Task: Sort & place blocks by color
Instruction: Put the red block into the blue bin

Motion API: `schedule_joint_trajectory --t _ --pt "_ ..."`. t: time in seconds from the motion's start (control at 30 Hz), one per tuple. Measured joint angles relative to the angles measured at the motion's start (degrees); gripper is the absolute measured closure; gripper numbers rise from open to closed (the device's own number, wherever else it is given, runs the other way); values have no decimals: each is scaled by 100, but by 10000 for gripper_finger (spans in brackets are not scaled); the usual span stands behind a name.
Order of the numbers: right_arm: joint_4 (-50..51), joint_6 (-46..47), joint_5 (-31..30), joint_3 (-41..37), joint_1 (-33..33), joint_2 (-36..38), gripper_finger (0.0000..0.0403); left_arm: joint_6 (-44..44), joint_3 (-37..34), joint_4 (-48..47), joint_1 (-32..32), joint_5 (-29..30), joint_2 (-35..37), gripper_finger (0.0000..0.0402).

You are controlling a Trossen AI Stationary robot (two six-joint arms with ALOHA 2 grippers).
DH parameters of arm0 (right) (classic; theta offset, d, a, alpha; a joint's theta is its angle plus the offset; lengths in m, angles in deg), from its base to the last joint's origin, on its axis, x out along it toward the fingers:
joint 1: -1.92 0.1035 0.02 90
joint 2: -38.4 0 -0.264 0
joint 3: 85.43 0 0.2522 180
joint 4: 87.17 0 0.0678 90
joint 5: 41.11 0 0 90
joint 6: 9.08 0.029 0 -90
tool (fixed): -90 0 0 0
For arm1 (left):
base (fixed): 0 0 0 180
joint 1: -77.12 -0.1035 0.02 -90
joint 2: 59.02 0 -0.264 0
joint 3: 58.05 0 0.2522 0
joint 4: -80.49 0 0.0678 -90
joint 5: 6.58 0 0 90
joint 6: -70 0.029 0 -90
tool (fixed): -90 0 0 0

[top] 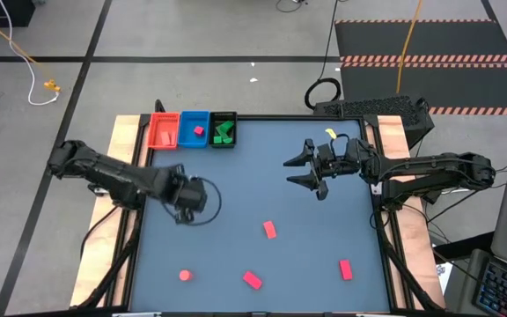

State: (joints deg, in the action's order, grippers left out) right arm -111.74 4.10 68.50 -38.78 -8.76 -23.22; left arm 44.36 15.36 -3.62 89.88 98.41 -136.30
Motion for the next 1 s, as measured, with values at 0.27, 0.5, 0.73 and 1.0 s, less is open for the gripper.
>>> schedule_joint_trajectory --t 0.27,0.5,0.73,1.0 --pt "0 -343 0 0 0 0 177 1643 187 51 -1727 1333 2 268" --pt "0 -343 -15 0 0 0 177 3149 187 975 -3245 1510 2 268" --pt "56 -345 -22 0 0 2 177 4535 187 2175 -4473 1518 2 268" --pt "272 -444 -24 0 0 2 177 5278 186 2436 -5351 996 2 249"
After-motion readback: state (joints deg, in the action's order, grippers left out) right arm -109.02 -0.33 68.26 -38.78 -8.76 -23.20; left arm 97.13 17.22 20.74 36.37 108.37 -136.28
